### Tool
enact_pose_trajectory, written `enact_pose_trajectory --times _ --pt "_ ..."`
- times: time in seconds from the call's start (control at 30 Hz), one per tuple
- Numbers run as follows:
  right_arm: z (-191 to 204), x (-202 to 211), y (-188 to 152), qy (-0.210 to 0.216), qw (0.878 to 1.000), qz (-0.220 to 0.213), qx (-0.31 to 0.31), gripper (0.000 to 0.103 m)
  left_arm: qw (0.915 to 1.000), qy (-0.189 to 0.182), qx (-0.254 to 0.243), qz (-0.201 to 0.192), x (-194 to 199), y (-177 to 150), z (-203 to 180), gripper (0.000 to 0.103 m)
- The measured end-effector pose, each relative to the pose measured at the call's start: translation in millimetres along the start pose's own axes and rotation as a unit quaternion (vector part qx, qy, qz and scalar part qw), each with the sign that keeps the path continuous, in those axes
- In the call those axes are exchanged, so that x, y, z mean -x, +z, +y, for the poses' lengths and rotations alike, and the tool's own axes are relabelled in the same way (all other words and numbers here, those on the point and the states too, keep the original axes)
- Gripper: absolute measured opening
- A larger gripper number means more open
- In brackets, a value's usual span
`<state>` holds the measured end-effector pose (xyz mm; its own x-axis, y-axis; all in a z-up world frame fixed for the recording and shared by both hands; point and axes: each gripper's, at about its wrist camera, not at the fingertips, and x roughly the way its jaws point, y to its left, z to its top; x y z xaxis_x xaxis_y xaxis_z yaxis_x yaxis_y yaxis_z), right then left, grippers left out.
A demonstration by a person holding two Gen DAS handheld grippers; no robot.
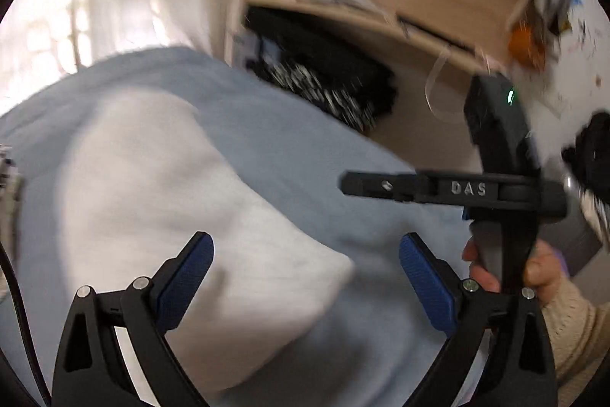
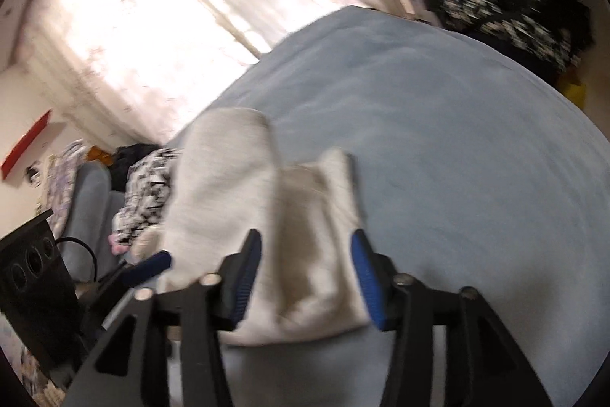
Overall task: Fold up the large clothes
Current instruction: 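Press and smooth the folded hoodie bundle with both tools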
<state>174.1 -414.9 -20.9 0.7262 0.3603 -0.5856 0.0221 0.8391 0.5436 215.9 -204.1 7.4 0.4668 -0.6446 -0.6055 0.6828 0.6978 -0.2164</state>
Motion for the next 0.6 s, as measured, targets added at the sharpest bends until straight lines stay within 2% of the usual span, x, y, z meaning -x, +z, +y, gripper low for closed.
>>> enact_pose_trajectory --times 0.07,0.13,0.17,0.27,0.3,0.37,0.47,0.5,0.6 --pt "15.6 -9.0 12.2 0.036 0.999 0.009 0.010 0.070 0.9994 0.024 0.017 -0.020 21.4 7.6 30.2 0.097" --pt "25.7 -24.2 21.7 0.049 0.998 0.025 0.019 0.071 0.9954 0.079 0.049 -0.024 28.1 8.0 76.2 0.096" --pt "29.1 -34.0 25.6 0.049 0.998 0.034 0.022 0.071 0.9924 0.097 0.075 -0.014 23.8 5.5 100.9 0.092" --pt "31.9 -77.9 34.7 0.074 0.993 0.085 0.017 0.071 0.9819 0.119 0.144 0.031 -3.5 -8.5 159.1 0.070" --pt "32.6 -87.3 35.6 0.079 0.992 0.098 0.015 0.071 0.9809 0.116 0.150 0.042 -11.7 -16.1 168.2 0.071" --pt "33.2 -113.9 35.5 0.077 0.989 0.126 0.015 0.071 0.9817 0.100 0.158 0.035 -24.6 -18.6 172.2 0.071" --pt "28.0 -142.4 36.9 0.063 0.986 0.153 0.015 0.072 0.9857 0.080 0.144 0.036 -41.3 -10.2 164.6 0.074" --pt "24.4 -149.6 37.9 0.062 0.985 0.159 0.009 0.072 0.9861 0.083 0.137 0.042 -48.7 -7.2 160.5 0.083" --pt "7.4 -166.7 37.0 0.077 0.982 0.172 -0.017 0.072 0.9870 0.090 0.115 0.067 -71.7 3.4 154.4 0.094"
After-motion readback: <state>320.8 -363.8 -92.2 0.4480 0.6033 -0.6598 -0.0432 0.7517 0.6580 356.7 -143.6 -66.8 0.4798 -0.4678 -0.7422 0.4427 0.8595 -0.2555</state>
